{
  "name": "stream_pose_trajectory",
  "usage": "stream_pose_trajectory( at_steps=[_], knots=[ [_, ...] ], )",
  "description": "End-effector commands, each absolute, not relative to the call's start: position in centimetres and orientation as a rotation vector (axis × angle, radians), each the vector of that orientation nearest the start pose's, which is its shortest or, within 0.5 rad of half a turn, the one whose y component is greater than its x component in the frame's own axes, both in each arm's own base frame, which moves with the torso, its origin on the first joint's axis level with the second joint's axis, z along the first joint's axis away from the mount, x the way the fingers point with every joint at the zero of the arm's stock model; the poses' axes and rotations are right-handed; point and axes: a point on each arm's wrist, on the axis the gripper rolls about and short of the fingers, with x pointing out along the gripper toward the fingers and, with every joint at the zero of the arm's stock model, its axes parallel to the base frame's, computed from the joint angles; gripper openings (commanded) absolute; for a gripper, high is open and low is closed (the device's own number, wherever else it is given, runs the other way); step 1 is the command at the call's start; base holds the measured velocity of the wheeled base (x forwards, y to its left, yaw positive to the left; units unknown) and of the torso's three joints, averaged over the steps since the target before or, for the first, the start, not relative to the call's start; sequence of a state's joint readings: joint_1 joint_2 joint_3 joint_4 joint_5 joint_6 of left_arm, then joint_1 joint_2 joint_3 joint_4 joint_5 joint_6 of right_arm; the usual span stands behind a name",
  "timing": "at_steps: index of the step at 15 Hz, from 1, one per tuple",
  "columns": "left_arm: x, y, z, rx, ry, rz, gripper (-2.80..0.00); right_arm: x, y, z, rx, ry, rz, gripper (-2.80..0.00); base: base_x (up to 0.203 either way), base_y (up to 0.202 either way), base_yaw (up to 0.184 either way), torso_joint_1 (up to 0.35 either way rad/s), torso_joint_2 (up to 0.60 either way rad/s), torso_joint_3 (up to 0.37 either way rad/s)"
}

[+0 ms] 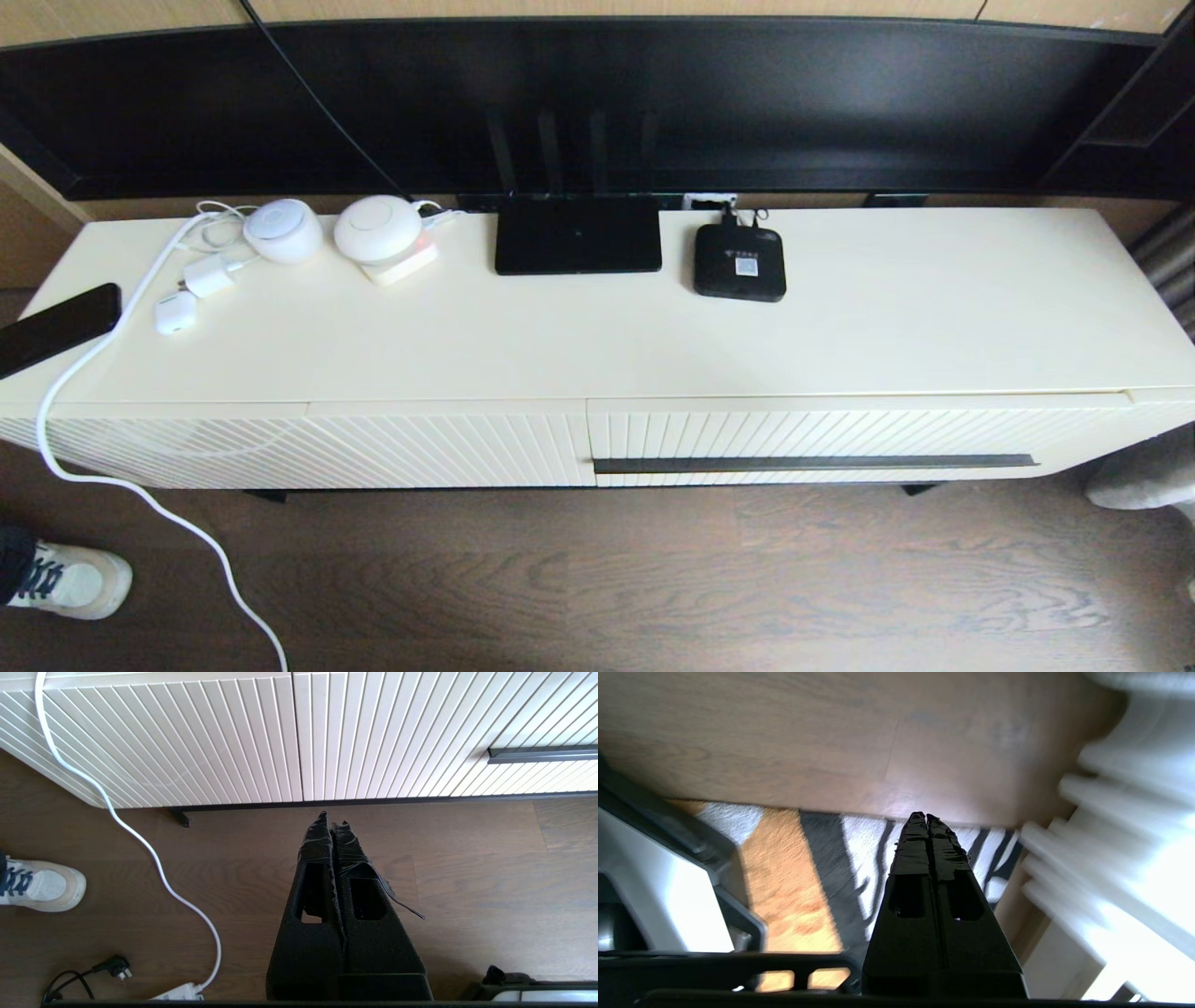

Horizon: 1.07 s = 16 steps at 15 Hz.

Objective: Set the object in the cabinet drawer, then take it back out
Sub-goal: Open the drawer

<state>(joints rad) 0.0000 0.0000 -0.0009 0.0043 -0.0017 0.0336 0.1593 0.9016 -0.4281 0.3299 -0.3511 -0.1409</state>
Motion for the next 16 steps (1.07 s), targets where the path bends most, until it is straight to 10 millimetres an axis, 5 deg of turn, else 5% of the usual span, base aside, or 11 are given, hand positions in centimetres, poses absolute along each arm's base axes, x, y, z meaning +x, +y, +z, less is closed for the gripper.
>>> stream_pose_trajectory(
  at_steps=[1,7,16],
  knots=[
    [-2.3,0.0,7.5,0.034,0.006,-0.002,-2.8,7.3,0.3,14.6,-0.398,0.774,-0.102,-2.8,0.0,0.0,0.0,0.0,0.0,0.0],
    [-2.3,0.0,7.6,0.034,0.003,-0.002,-2.8,9.8,1.2,13.6,-0.656,0.706,0.037,-2.8,0.0,0.0,0.0,0.0,0.0,0.0],
    [-2.3,0.0,7.5,0.034,0.004,-0.002,-2.8,17.1,3.6,11.7,-0.984,0.607,0.488,-2.8,0.0,0.0,0.0,0.0,0.0,0.0]
  ],
)
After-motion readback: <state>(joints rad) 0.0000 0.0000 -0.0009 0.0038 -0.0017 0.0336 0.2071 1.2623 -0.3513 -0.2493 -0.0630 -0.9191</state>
